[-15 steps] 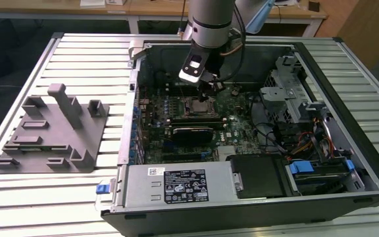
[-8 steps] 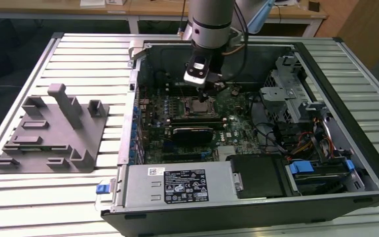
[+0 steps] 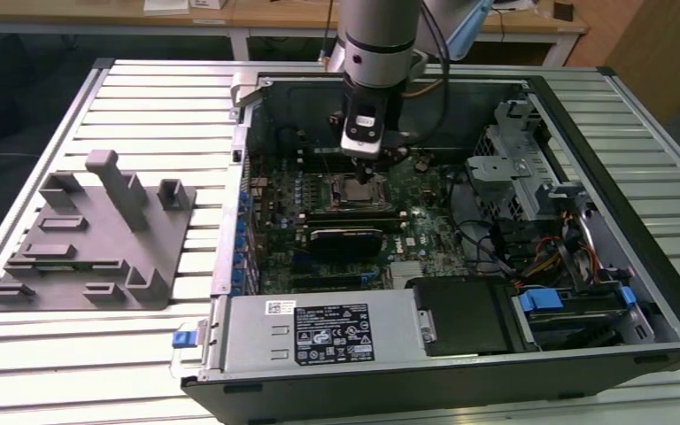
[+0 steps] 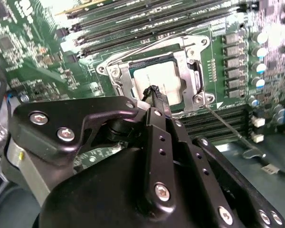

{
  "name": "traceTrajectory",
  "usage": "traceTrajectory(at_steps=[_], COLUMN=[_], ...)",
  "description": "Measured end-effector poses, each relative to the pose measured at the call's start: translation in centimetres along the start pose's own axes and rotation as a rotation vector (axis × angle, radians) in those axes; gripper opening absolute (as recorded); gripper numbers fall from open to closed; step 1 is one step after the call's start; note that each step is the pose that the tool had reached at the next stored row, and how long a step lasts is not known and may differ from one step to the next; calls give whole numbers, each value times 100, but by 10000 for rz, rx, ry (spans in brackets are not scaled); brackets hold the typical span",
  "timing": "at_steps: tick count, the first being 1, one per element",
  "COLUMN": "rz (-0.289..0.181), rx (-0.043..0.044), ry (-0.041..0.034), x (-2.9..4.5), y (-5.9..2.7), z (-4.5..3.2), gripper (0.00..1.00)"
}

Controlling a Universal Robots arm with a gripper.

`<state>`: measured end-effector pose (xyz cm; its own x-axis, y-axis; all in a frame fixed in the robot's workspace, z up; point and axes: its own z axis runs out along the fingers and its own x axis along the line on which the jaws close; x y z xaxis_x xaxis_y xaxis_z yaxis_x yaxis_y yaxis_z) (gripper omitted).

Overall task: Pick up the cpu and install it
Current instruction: 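Close the cpu cover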

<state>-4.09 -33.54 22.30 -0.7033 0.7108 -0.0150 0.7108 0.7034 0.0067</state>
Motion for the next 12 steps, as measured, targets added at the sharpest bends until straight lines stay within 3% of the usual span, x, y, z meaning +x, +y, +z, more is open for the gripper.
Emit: traceTrajectory(at_steps=[12], rz=[-2354], rx=[-35], ry=[16], x=[0], y=[0], z=[16], gripper=[11])
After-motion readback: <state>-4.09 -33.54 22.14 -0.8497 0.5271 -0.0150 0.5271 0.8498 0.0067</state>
